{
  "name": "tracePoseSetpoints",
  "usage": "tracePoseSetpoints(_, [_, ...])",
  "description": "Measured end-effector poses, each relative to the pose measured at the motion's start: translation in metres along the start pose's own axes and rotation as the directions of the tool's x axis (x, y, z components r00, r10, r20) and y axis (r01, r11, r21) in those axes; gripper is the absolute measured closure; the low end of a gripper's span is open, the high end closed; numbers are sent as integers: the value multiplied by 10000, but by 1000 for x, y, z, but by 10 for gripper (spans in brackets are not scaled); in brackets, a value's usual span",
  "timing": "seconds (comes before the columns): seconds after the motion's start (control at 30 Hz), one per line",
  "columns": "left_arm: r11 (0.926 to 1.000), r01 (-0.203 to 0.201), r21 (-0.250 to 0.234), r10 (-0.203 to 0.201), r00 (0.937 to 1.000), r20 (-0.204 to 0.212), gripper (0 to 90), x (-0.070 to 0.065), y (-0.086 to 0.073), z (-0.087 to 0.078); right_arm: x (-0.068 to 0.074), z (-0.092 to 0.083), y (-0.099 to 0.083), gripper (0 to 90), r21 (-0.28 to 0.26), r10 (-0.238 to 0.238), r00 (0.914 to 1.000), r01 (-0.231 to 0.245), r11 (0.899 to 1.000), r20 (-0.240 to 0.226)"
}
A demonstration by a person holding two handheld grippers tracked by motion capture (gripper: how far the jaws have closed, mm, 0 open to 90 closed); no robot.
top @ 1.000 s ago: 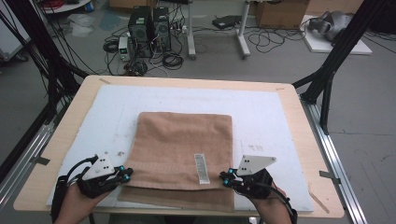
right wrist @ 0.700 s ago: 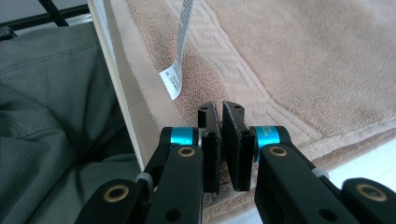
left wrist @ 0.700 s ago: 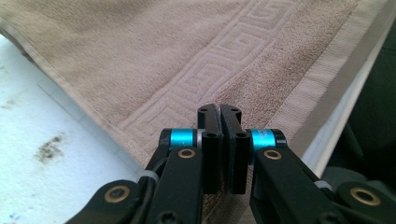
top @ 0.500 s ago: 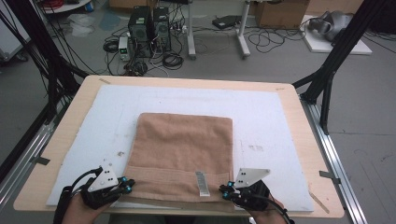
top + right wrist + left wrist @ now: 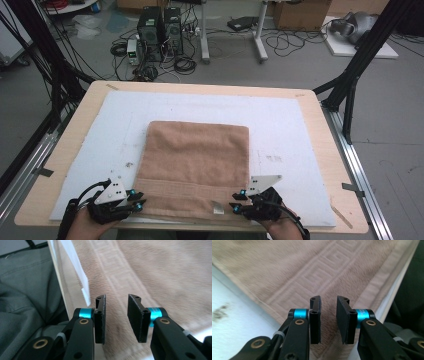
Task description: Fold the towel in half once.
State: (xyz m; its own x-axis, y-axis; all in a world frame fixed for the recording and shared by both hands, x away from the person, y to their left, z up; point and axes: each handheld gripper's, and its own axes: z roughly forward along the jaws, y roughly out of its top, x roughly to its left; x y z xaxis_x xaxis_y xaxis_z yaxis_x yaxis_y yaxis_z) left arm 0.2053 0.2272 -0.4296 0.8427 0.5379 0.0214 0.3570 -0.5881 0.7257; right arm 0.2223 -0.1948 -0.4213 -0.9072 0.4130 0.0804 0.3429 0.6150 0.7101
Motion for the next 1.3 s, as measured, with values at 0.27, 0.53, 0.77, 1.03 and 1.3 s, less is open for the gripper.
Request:
tracePoseSetpoints(0.27, [9998,-34,182,33,10000,74,744,-1,-4,3,-5,16,-6,670,277,171,9995,-163,9995,-282])
tracePoseSetpoints(0.53, [9999,85,76,-86,9999,112,759,-9,-9,-1,-5,10,-9,692,419,48,9985,-25,9991,-546])
tracePoseSetpoints(0.77, [9999,168,3,-168,9997,184,734,-8,-9,-7,-1,3,-12,637,325,-1,9986,18,9995,-526])
tracePoseSetpoints(1.03, [9999,99,-111,-96,9995,286,644,-13,-13,-12,9,-5,-16,563,128,-281,9978,289,9995,-603])
tracePoseSetpoints(1.3, [9997,-238,-30,239,9994,255,551,-15,-20,-7,11,5,-20,526,391,-421,9971,447,9982,-634])
